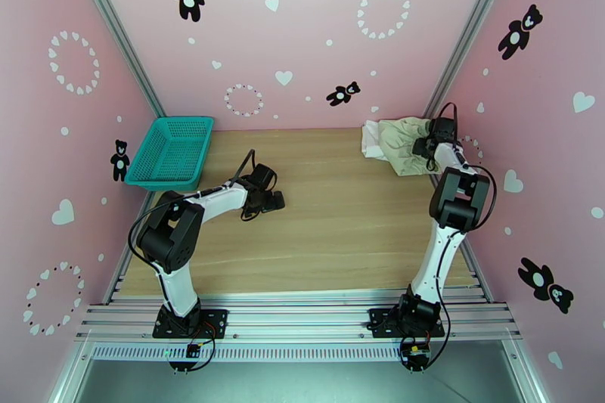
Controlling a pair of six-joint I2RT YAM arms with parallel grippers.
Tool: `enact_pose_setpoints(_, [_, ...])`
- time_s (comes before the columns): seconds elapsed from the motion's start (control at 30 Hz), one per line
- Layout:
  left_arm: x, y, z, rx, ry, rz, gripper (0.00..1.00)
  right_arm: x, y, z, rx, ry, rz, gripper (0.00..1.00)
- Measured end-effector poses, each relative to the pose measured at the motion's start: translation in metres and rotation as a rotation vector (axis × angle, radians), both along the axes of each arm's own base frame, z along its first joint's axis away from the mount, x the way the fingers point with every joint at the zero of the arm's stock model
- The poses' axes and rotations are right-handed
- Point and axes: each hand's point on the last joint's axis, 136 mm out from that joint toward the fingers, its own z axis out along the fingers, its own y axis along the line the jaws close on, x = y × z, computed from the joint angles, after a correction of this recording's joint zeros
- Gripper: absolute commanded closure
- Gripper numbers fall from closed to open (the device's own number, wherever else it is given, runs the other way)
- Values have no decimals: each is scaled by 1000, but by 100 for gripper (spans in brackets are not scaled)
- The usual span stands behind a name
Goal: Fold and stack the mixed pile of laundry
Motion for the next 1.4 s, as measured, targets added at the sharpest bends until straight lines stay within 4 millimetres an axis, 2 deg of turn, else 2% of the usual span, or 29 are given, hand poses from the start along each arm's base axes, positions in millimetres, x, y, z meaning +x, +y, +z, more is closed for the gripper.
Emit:
enact_pose_setpoints(0.13, [1, -2, 2, -8, -2, -4, 6, -1, 16, 0, -95, 47, 19, 3])
enact_pose_setpoints(0.17, [1, -3, 2, -10, -2, -5, 6, -4, 20, 0, -118, 57, 24, 1])
enact_pose_setpoints(0.3, [0, -6, 2, -17, 0, -11, 6, -22, 37, 13, -201, 91, 49, 1])
enact_pose_setpoints(0.43, [-3, -11, 3, -22, 2, -25, 6, -35, 49, 45, -263, 62, 47, 1])
enact_pose_setpoints(0.53, [-5, -15, 4, -21, -2, -44, 6, -47, 47, 76, -305, 19, 13, 1])
enact_pose_setpoints(0.63, [-7, -20, 7, -26, -9, -57, 6, -50, 43, 105, -338, -43, -13, 1])
enact_pose_setpoints(0.73, [-8, -22, 13, -36, -24, -63, 6, -49, 45, 122, -349, -91, -12, 5])
enact_pose_setpoints(0.83, [-12, -19, 24, -43, -54, -73, 6, -55, 63, 116, -339, -99, 29, 10])
enact_pose_setpoints(0.93, [-12, -14, 46, -42, -123, -85, 6, -76, 100, 96, -313, -89, 102, 12])
enact_pose_setpoints(1.07, [-8, -5, 84, -51, -266, -91, 5, -133, 157, 78, -285, -115, 219, 11])
enact_pose_setpoints(1.13, [-9, 3, 100, -61, -341, -93, 5, -172, 180, 79, -247, -207, 238, 1])
enact_pose_setpoints(1.2, [-10, 11, 106, -53, -392, -97, 5, -208, 178, 83, -224, -312, 201, 1])
enact_pose_setpoints(1.27, [-11, 18, 107, -37, -422, -106, 5, -236, 166, 76, -236, -378, 142, 1])
enact_pose_setpoints(1.33, [-12, 22, 104, -16, -437, -117, 5, -252, 152, 56, -261, -372, 87, 1])
enact_pose_setpoints(1.4, [-13, 25, 98, -4, -437, -123, 5, -260, 141, 30, -265, -327, 56, 1])
